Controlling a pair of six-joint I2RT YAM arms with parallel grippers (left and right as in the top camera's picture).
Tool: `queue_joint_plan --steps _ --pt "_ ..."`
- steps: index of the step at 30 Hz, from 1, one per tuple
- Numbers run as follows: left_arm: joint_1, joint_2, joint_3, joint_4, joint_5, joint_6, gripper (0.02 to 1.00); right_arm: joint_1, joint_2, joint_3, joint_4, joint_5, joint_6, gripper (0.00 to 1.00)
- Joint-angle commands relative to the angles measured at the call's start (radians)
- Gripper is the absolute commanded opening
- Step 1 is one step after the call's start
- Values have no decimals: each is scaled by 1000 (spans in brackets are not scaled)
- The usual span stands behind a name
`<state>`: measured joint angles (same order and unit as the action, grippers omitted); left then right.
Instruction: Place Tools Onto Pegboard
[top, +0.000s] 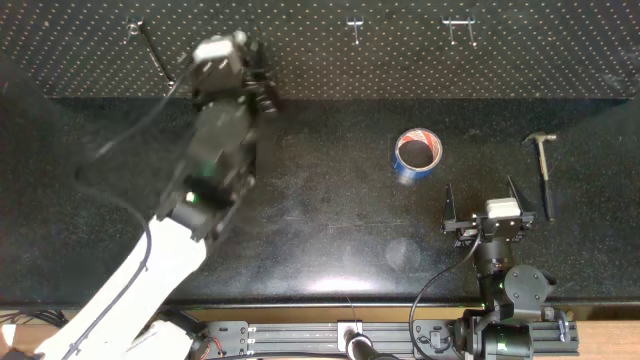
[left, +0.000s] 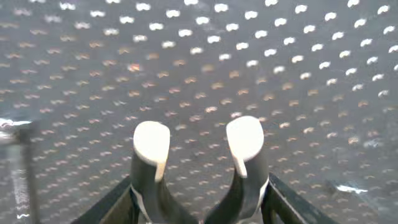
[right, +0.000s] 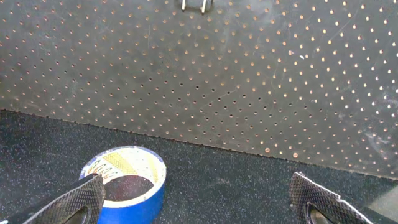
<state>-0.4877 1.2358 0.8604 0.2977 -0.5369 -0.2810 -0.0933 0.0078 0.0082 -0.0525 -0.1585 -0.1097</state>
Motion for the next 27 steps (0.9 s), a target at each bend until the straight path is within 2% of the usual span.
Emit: queue_joint_plan --steps 1,13,15,27 --pt "38 -28 -185 300 -54 130 29 -3 -7 -4 -3 1 15 972" --pt "69 135 -140 380 -53 129 27 -3 -7 -4 -3 1 15 972" --pt "69 134 -125 433 -12 130 29 -3 -7 -4 -3 1 15 972" --pt "116 309 -43 499 5 163 29 -3 -7 -4 -3 1 15 972"
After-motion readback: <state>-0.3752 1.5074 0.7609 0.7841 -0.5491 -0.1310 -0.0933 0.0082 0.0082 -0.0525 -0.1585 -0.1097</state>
